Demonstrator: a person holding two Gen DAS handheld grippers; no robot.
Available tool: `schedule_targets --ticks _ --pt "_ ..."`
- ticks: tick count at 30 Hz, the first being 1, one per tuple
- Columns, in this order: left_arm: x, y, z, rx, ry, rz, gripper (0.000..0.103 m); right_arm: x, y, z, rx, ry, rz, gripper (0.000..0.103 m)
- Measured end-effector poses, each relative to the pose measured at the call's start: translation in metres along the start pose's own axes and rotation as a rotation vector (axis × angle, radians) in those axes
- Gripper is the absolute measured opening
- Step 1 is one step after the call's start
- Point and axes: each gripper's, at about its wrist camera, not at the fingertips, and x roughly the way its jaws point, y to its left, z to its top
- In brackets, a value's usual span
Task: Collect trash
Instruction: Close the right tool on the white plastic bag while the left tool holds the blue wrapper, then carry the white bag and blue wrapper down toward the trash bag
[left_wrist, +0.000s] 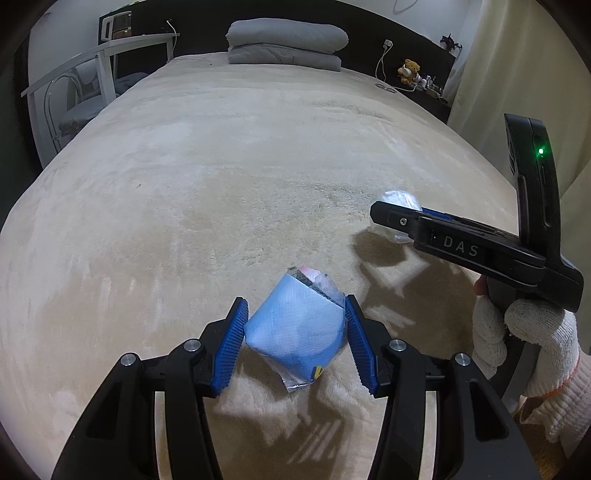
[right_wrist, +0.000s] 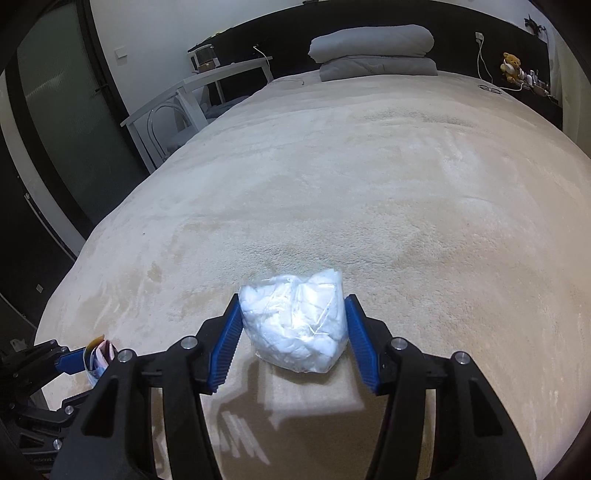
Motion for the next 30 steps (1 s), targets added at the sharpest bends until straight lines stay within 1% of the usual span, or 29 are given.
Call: schedule_targets --ticks 6,8,11,15,21,24,30 --pt "-0.007 0.0 -0.004 -0.032 -0.012 -0.008 0.051 -0.022 -0.005 -0.007 0.029 -0.01 0.017 0.055" --pt "-0.009 -0.002 -0.006 -0.033 -0.017 -0.003 0.051 -0.03 -0.005 -0.01 0.027 -0.013 0.017 0.055" --pt "-0.013 -0.008 -0.009 -0.04 -0.025 -0.016 0.051 -0.04 -0.004 -0.015 0.017 -0.022 0.01 0.055" --pt "-0.026 -0.017 -0.012 -0.035 -0.057 -0.04 0.051 -0.059 -0.005 -0.026 0.012 -0.03 -0.002 0.055" --pt "-0.044 -0.033 -0.02 -0.005 -0.102 -0.052 0.051 -0.095 -0.007 -0.044 0.014 -0.061 -0.02 0.055" --pt "-0.05 -0.039 -0.027 0.004 -0.117 -0.06 0.051 -0.111 -0.009 -0.056 0.026 -0.069 -0.021 0.055" --pt "-0.062 -0.046 -0.045 0.013 -0.15 -0.078 0.051 -0.145 -0.002 -0.079 0.007 -0.094 -0.016 0.055"
